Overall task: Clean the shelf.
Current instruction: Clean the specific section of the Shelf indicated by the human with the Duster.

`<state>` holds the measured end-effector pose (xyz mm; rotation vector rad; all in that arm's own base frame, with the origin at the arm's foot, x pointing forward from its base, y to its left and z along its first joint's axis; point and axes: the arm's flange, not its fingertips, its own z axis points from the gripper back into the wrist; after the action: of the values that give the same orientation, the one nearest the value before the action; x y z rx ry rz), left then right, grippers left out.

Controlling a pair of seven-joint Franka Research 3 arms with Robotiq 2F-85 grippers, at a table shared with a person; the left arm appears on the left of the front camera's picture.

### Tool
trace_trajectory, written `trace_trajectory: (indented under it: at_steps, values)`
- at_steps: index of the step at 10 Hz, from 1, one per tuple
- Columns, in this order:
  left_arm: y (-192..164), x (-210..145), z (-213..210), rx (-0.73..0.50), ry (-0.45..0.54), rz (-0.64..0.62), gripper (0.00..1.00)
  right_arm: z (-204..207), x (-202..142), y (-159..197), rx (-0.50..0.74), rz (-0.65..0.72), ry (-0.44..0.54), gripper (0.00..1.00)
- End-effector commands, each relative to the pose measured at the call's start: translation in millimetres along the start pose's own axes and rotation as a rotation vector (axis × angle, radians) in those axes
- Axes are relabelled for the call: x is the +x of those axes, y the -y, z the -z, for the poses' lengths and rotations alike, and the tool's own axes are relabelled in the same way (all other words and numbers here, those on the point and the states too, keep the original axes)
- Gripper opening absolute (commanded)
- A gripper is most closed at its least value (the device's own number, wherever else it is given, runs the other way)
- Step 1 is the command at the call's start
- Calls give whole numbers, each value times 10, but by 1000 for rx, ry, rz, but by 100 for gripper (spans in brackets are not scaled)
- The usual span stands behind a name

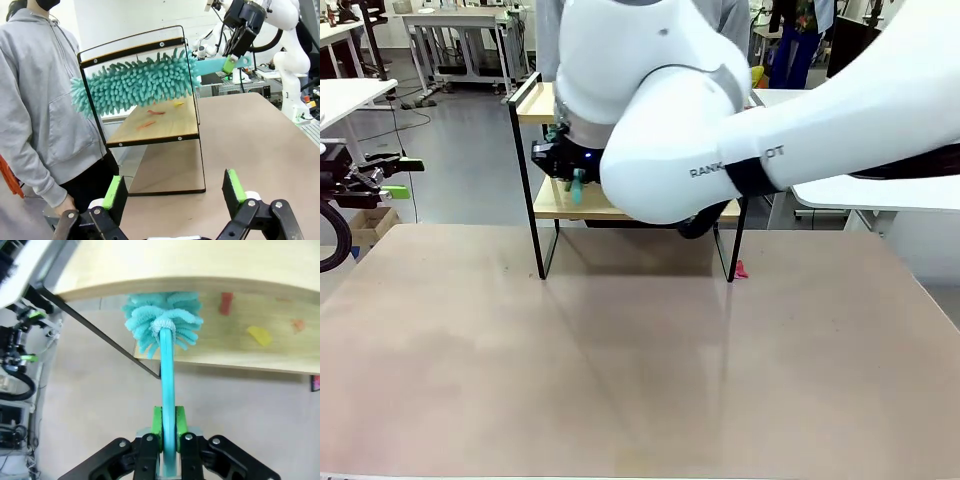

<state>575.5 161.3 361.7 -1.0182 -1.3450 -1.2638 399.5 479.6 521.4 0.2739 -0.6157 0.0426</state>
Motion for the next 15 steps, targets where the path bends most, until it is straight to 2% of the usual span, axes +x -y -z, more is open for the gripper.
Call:
trace_trajectory:
  at_steps: [1,5,9,10,11,15]
  values:
    - [16,25,25,2,-5,6,100,297,36,-362,14,53,5,13]
    - [16,25,25,2,-5,6,100,452,-33,-399,10,79,-44,13]
    - [16,25,25,2,-5,6,100,503,-177,-220,-3,79,-160,13]
    - [16,25,25,2,-5,6,100,499,-181,-197,24,87,-140,13]
    - [16,25,25,2,-5,6,100,554,-156,-294,-10,97,-129,13]
    - [16,25,25,2,-5,6,100,566,-149,-279,-7,103,-136,13]
